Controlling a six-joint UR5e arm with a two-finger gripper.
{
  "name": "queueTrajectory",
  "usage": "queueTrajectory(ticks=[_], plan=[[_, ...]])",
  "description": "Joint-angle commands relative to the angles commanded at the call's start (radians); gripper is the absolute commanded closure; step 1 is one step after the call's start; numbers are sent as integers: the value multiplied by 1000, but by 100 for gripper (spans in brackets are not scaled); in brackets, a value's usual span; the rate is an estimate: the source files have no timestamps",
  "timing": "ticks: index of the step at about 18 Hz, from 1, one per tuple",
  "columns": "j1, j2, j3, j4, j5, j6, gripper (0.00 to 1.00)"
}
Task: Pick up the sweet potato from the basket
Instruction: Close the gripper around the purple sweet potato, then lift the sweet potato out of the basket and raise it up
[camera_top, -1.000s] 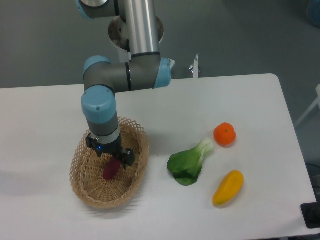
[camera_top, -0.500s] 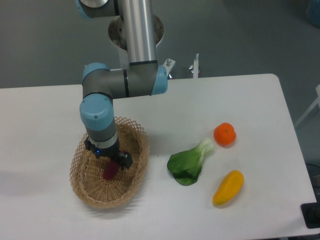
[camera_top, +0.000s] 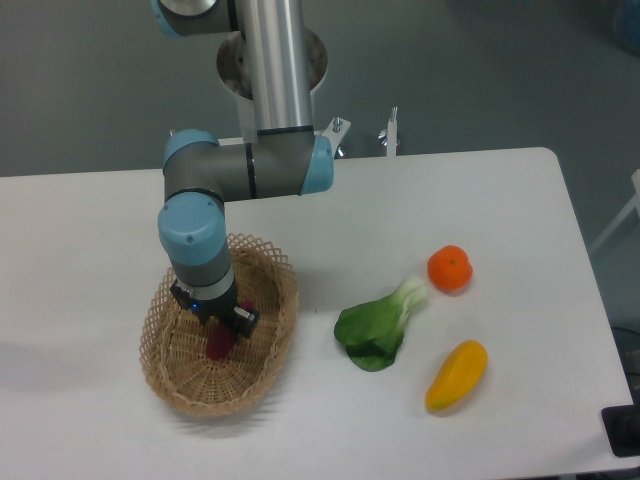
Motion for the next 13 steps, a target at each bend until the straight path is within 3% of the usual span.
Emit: queueTrajectory(ticks=[7, 10, 13], plan=[[14, 35, 21, -2, 0, 12, 73], [63, 92, 46, -5, 0, 37, 73], [153, 144, 63, -20, -2, 151, 73]])
